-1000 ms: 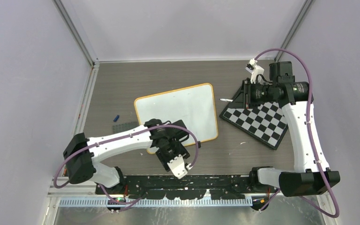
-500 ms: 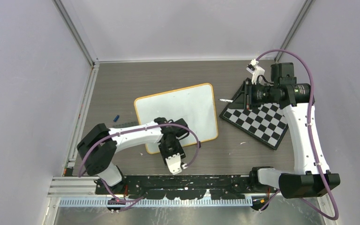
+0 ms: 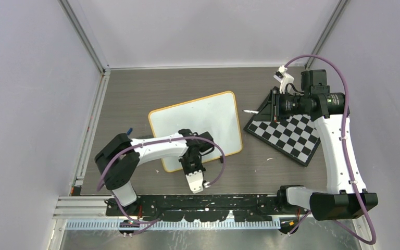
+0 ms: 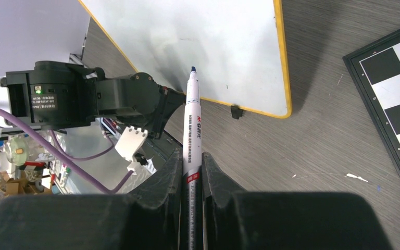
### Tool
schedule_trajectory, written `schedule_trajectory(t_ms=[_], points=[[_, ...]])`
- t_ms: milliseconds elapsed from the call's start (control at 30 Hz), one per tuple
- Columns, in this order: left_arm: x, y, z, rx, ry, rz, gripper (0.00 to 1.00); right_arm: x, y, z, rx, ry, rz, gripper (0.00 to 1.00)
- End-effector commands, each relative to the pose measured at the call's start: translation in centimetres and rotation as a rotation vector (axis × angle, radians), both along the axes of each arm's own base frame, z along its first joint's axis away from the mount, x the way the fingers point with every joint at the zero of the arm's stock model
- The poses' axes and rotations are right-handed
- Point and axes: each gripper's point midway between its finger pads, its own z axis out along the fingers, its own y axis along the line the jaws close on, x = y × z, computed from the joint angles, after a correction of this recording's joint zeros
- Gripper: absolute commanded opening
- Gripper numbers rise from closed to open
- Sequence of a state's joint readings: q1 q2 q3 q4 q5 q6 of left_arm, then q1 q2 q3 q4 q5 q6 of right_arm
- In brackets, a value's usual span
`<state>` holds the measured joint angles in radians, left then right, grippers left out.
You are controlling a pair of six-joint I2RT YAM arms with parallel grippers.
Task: Write a sentence on the whiteboard
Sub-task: Move the whiteboard to the center of the board.
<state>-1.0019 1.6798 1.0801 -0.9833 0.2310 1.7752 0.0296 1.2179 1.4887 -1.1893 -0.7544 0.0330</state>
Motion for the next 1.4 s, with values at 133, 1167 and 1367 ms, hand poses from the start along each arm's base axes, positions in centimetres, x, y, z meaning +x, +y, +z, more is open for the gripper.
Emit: schedule_trajectory(t_ms=[133,1167,1367], points=[[0.4,-6.6,1.8,-0.085,-0.005,0.034,0.00,0.4,0.1,0.8,0.019,-0.025,-0.001,0.00],[-2.8,-12.9,4.7,0.004,-0.026,0.256,0.50,1.8,-2.9,3.0,-0.022,-0.085,-0.134,0.00],[-7.1,-12.6,9.0,-0.049,0.020,0.323,0.69,2.9,-3.7,4.7,-0.054,-0.143,-0.159,0.00]])
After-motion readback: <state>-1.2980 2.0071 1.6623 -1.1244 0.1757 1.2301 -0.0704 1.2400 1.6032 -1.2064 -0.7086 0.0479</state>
